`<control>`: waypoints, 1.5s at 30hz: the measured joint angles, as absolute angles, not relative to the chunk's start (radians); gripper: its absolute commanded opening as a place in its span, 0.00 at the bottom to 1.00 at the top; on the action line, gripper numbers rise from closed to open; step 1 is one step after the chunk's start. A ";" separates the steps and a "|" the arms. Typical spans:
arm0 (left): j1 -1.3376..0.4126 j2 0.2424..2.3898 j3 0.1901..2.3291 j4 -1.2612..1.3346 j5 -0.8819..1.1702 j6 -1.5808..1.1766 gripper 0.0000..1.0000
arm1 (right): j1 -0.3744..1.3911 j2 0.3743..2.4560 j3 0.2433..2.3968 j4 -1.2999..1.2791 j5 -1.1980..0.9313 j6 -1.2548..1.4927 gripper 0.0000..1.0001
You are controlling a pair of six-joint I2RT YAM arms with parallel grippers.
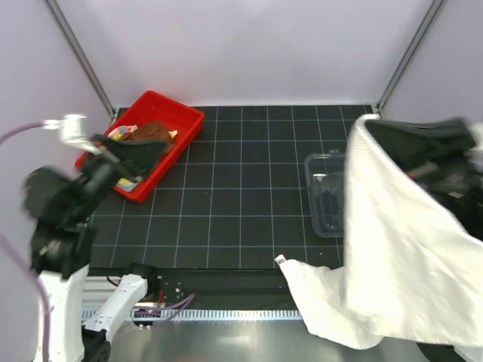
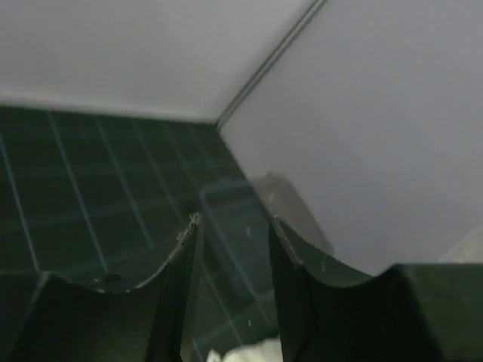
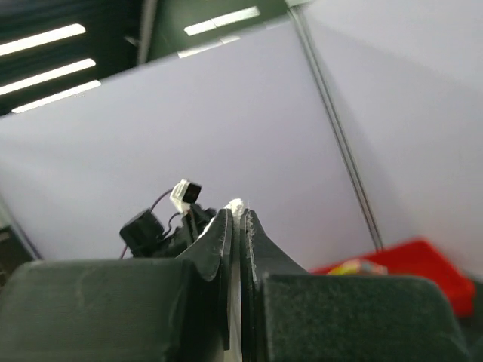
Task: Fold and stack the towels
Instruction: Flatten out the crumpled towel
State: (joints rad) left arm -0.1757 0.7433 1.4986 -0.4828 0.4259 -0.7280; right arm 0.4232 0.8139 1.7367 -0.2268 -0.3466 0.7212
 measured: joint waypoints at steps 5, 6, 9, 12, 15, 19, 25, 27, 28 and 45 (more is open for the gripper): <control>-0.175 0.811 1.098 -0.552 0.416 -0.725 0.64 | 0.426 0.870 1.364 -0.220 -0.305 0.781 0.01; -0.175 0.814 1.039 -0.564 0.402 -0.727 0.64 | 0.434 0.901 1.319 -0.233 -0.277 0.782 0.01; -0.175 0.802 0.975 -0.557 0.385 -0.727 0.65 | 0.498 1.053 1.295 -0.328 -0.135 0.750 0.01; -0.175 0.787 0.913 -0.501 0.366 -0.728 0.65 | 0.600 1.280 1.361 -0.429 0.008 0.683 0.01; -0.177 0.783 0.837 -0.437 0.366 -0.739 0.65 | 0.651 1.458 1.409 -0.466 0.061 0.642 0.01; -0.244 0.793 0.728 -0.354 0.342 -0.761 0.66 | 0.655 1.585 1.436 -0.507 0.121 0.597 0.01; -0.464 0.941 0.656 -0.237 0.250 -0.780 0.64 | 0.593 1.606 1.449 -0.490 0.123 0.572 0.01; -0.538 1.021 0.643 -0.210 0.210 -0.801 0.62 | 0.558 1.604 1.448 -0.479 0.108 0.568 0.01; -0.564 1.045 0.632 -0.205 0.196 -0.816 0.62 | 0.542 1.601 1.443 -0.471 0.101 0.564 0.01; -1.148 1.269 0.537 -0.249 -0.351 -1.302 0.73 | 0.448 1.444 1.276 -0.419 0.059 0.545 0.01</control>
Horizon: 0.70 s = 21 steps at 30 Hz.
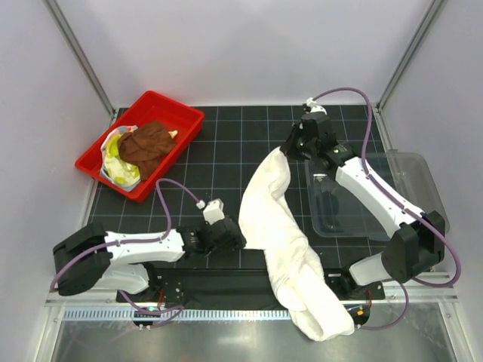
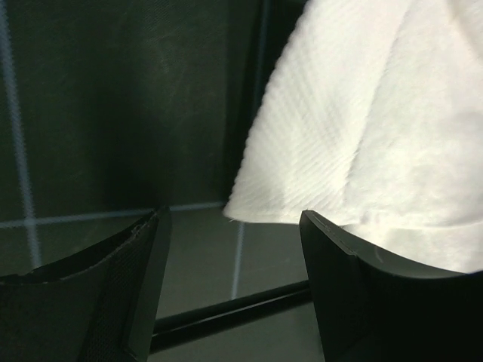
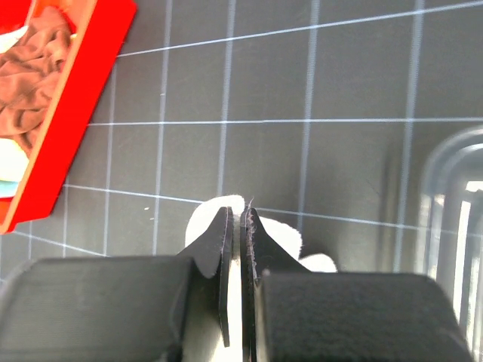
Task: Fold and stack the towels
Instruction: Flatten out the crumpled towel
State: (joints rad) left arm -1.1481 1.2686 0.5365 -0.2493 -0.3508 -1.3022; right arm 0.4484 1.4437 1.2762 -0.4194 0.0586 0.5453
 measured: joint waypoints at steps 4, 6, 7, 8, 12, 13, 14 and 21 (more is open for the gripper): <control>-1.152 1.316 0.554 -0.171 -0.375 -1.296 0.76 | 0.381 1.407 1.217 -0.419 0.068 0.529 0.01; -1.153 1.325 0.553 -0.134 -0.375 -1.279 0.76 | 0.336 1.388 1.172 -0.421 0.081 0.523 0.01; -1.153 1.330 0.551 -0.110 -0.374 -1.271 0.76 | 0.319 1.379 1.152 -0.421 0.085 0.522 0.01; -1.153 1.335 0.549 -0.091 -0.373 -1.265 0.76 | 0.300 1.369 1.127 -0.420 0.089 0.521 0.01; -1.154 1.359 0.549 -0.035 -0.365 -1.253 0.75 | 0.272 1.339 1.047 -0.419 0.096 0.521 0.01; -1.155 1.369 0.550 -0.029 -0.366 -1.253 0.75 | 0.272 1.335 1.035 -0.421 0.096 0.521 0.01; -1.155 1.376 0.552 -0.017 -0.367 -1.253 0.74 | 0.272 1.335 1.030 -0.421 0.096 0.521 0.01; -1.158 1.405 0.562 0.011 -0.366 -1.248 0.62 | 0.266 1.324 1.025 -0.418 0.095 0.520 0.01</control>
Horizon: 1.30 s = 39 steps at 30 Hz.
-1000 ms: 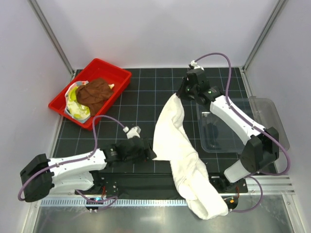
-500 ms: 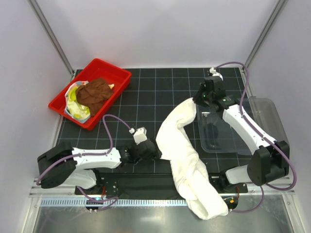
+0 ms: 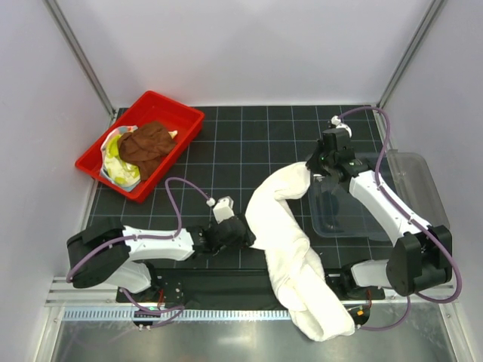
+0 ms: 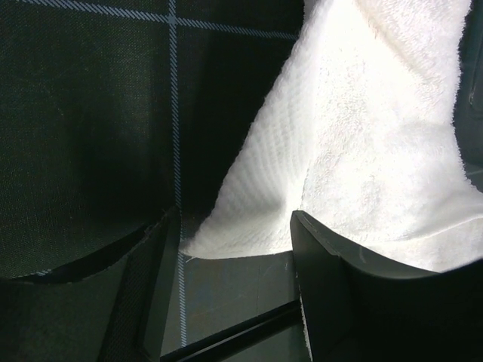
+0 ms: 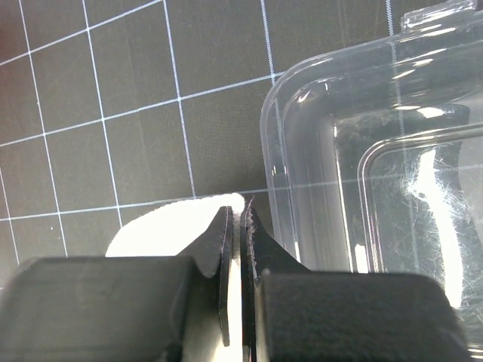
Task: Fold and stack the towels
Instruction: Flatten out the crumpled towel
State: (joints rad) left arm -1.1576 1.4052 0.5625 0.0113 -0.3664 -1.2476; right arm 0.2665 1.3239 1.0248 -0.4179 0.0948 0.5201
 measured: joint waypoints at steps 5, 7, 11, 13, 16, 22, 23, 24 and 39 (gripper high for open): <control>-1.166 1.380 0.545 0.011 -0.366 -1.251 0.46 | 0.260 1.317 1.025 -0.419 0.095 0.518 0.01; -1.179 1.352 0.528 0.011 -0.368 -1.254 0.38 | 0.257 1.317 1.025 -0.419 0.095 0.517 0.01; -1.200 1.324 0.518 0.022 -0.368 -1.248 0.33 | 0.253 1.316 1.025 -0.419 0.094 0.516 0.01; -1.203 1.325 0.517 0.042 -0.368 -1.240 0.29 | 0.253 1.316 1.025 -0.419 0.090 0.516 0.01; -1.202 1.331 0.517 0.091 -0.363 -1.216 0.17 | 0.252 1.312 1.025 -0.418 0.083 0.517 0.01; -1.202 1.332 0.538 0.061 -0.366 -1.182 0.00 | 0.251 1.293 1.026 -0.420 0.049 0.505 0.01; -1.200 1.322 0.558 0.003 -0.373 -1.169 0.00 | 0.251 1.289 1.031 -0.429 0.033 0.498 0.01; -1.195 1.304 0.578 -0.044 -0.382 -1.155 0.00 | 0.251 1.287 1.040 -0.439 0.017 0.494 0.01; -1.149 0.760 1.537 -0.630 -0.616 -0.485 0.00 | 0.251 0.751 1.443 -0.268 -0.301 0.474 0.01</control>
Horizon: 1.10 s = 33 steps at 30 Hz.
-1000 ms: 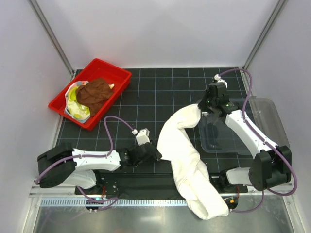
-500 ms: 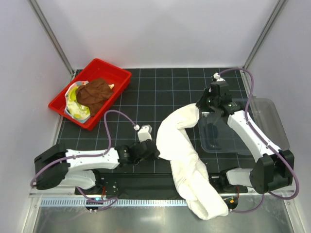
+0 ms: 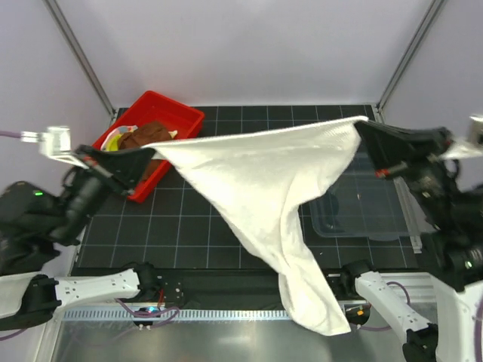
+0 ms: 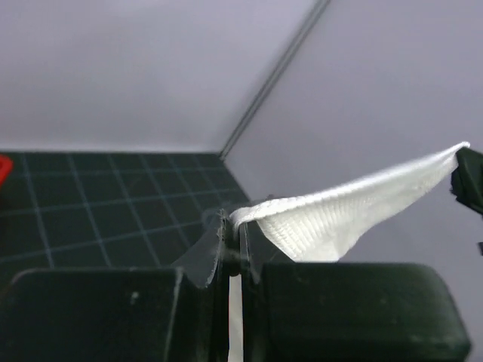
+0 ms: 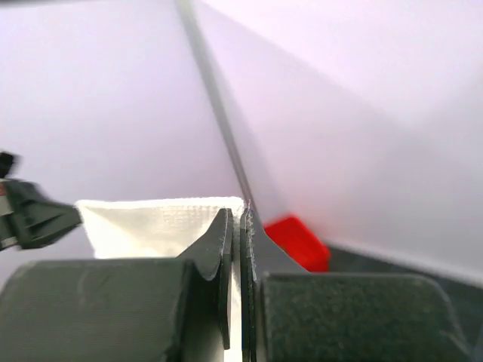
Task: Fold and stack the towels
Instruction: Flatten out the crumpled towel
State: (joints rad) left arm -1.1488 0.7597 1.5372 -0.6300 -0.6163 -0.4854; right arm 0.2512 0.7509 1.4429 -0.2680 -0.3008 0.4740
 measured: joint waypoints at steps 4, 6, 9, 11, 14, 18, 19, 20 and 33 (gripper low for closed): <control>-1.150 0.786 1.733 -0.646 -0.470 -0.427 0.00 | 0.251 0.684 1.546 -0.151 -0.391 0.565 0.01; -1.150 0.831 1.811 -0.663 -0.405 -0.412 0.00 | 0.251 0.675 1.570 -0.103 -0.416 0.625 0.01; -1.150 0.918 1.946 -0.724 -0.330 -0.410 0.00 | 0.251 0.680 1.610 -0.087 -0.420 0.688 0.01; -1.150 0.965 2.026 -0.763 -0.302 -0.411 0.00 | 0.251 0.688 1.644 -0.096 -0.413 0.706 0.01; -1.150 1.003 2.111 -0.807 -0.295 -0.406 0.00 | 0.246 0.699 1.697 -0.109 -0.401 0.711 0.01; -1.150 1.013 2.158 -0.826 -0.306 -0.374 0.00 | 0.245 0.708 1.706 -0.107 -0.400 0.712 0.01; -1.150 1.011 2.156 -0.824 -0.315 -0.360 0.00 | 0.245 0.717 1.695 -0.096 -0.401 0.713 0.01; -1.150 1.011 2.151 -0.819 -0.331 -0.346 0.00 | 0.245 0.727 1.689 -0.089 -0.401 0.715 0.01; -1.148 0.929 1.930 -0.822 -0.300 -0.367 0.00 | 0.242 0.841 1.643 -0.236 -0.584 0.726 0.01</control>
State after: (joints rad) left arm -1.1477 0.9295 1.9297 -0.8223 -0.3004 -0.3668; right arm 0.2417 0.8406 1.6428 -0.2359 -0.5842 0.7258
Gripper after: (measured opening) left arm 0.057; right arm 0.069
